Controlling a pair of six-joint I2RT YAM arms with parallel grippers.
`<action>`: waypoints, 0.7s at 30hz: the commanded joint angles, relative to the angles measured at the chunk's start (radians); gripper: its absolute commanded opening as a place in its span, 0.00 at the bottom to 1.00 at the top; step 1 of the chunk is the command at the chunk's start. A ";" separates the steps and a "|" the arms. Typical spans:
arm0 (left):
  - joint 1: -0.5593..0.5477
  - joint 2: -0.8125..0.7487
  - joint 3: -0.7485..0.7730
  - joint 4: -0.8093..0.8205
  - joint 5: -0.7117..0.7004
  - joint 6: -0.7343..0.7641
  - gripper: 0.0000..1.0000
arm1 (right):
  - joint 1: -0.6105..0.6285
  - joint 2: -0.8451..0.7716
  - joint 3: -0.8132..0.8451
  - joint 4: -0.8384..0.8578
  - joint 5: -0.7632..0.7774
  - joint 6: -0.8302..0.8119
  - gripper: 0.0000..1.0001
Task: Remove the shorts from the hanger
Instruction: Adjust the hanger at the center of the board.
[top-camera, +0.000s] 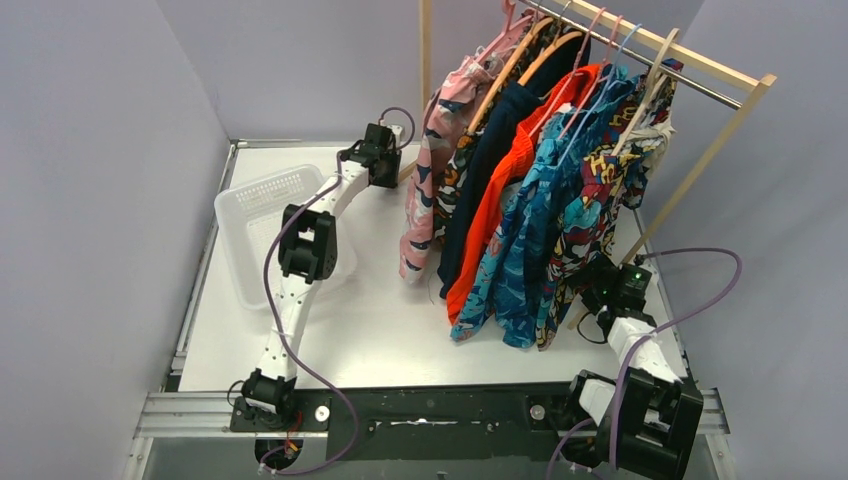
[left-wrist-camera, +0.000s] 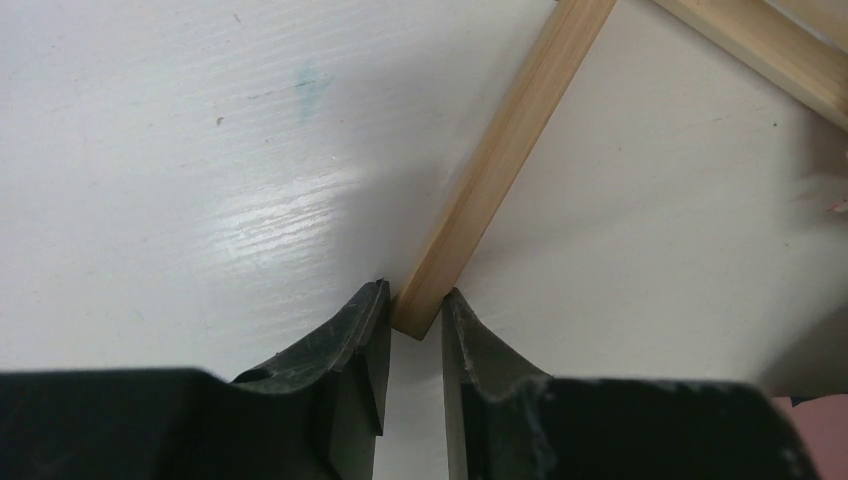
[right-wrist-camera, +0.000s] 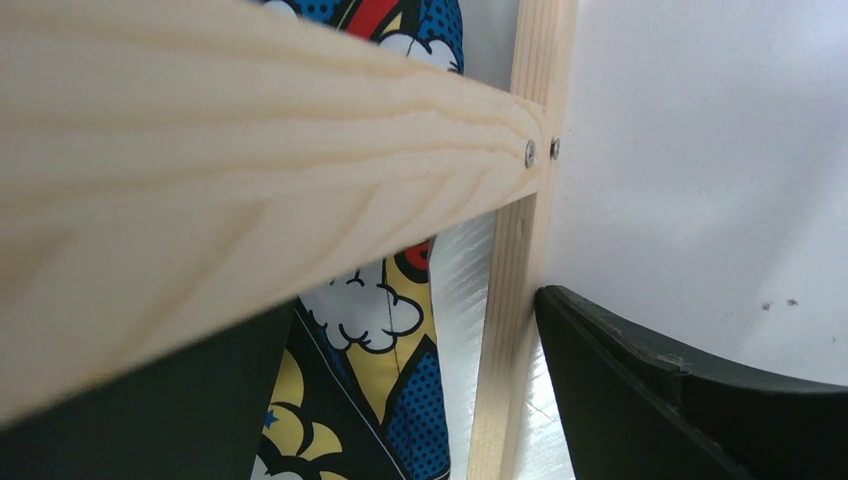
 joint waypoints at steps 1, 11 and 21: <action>0.008 -0.077 -0.117 -0.035 -0.057 -0.054 0.00 | -0.008 0.062 0.057 0.023 -0.027 -0.025 0.98; 0.045 -0.180 -0.340 -0.065 -0.111 -0.155 0.00 | -0.008 0.263 0.161 0.089 -0.138 -0.086 0.98; 0.064 -0.421 -0.763 0.109 -0.079 -0.252 0.00 | 0.004 0.425 0.324 0.098 -0.191 -0.106 0.98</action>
